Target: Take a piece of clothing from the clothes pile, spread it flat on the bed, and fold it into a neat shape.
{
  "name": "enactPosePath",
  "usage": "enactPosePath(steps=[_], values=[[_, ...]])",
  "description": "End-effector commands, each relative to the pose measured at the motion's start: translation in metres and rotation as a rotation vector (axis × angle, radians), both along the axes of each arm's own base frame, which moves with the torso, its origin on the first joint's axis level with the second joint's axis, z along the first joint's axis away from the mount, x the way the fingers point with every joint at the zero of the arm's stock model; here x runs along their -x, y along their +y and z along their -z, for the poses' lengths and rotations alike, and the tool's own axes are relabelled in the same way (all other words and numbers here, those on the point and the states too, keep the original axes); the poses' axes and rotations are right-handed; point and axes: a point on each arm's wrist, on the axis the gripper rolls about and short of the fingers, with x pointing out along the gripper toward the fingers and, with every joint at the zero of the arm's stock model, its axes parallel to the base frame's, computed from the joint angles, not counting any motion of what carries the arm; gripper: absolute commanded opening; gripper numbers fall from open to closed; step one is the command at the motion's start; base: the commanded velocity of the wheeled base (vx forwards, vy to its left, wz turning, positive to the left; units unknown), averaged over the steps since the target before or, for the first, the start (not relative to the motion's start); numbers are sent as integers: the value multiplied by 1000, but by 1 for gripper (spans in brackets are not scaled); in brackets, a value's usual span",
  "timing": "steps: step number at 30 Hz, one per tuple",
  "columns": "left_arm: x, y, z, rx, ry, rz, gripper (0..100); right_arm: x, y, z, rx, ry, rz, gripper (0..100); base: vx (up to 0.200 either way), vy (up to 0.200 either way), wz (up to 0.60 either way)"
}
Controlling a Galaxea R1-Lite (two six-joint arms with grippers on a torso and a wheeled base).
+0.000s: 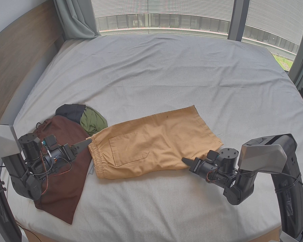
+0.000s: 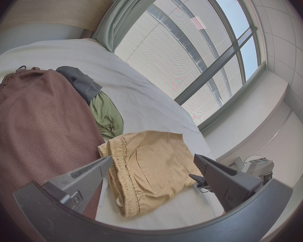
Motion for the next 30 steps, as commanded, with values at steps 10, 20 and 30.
enactPosePath(steps=[10, 20, 30], values=[[2, -23, -4, -8, -9, 8, 100, 55, -23, -21, 66, 124, 29, 0, 0, 0, 0], [2, -25, -5, -10, -16, 12, 100, 67, -32, -13, 117, 173, 30, 0, 0, 0, 0], [2, -26, -5, -14, -19, 6, 100, 74, -34, -8, 139, 197, 25, 0, 0, 0, 0]])
